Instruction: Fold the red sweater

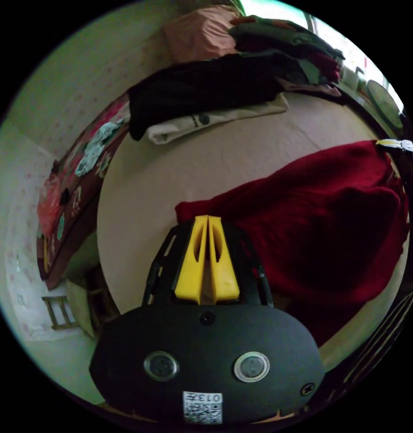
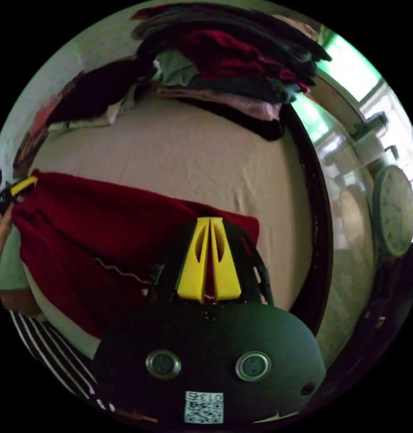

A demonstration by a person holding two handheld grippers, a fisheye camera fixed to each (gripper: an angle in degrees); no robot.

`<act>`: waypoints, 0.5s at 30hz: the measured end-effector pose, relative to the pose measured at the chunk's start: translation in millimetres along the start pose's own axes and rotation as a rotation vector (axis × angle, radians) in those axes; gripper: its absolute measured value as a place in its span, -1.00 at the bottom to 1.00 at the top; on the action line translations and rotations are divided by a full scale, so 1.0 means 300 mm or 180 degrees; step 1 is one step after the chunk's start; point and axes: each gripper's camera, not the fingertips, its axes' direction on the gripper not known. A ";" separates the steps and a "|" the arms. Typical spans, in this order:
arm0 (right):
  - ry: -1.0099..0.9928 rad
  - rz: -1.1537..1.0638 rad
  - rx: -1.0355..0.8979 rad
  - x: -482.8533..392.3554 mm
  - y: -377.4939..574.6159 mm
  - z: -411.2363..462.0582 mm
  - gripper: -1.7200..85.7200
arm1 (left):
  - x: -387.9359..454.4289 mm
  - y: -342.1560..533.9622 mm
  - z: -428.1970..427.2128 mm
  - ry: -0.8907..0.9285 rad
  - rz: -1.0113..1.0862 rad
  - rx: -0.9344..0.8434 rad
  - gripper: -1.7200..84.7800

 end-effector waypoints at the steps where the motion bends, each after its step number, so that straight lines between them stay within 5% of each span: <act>1: -0.0051 0.0023 0.0055 0.003 0.017 0.001 -0.96 | 0.012 0.010 0.001 -0.0073 -0.0002 -0.0011 -0.97; 9: 0.0001 -0.0224 0.0255 -0.096 0.046 -0.105 -0.96 | -0.011 -0.033 -0.078 -0.0024 -0.0287 0.0419 -0.97; 15: 0.0320 -0.0510 -0.0038 -0.213 0.095 -0.018 -0.96 | 0.044 -0.097 0.065 0.0039 0.0184 -0.0130 -0.97</act>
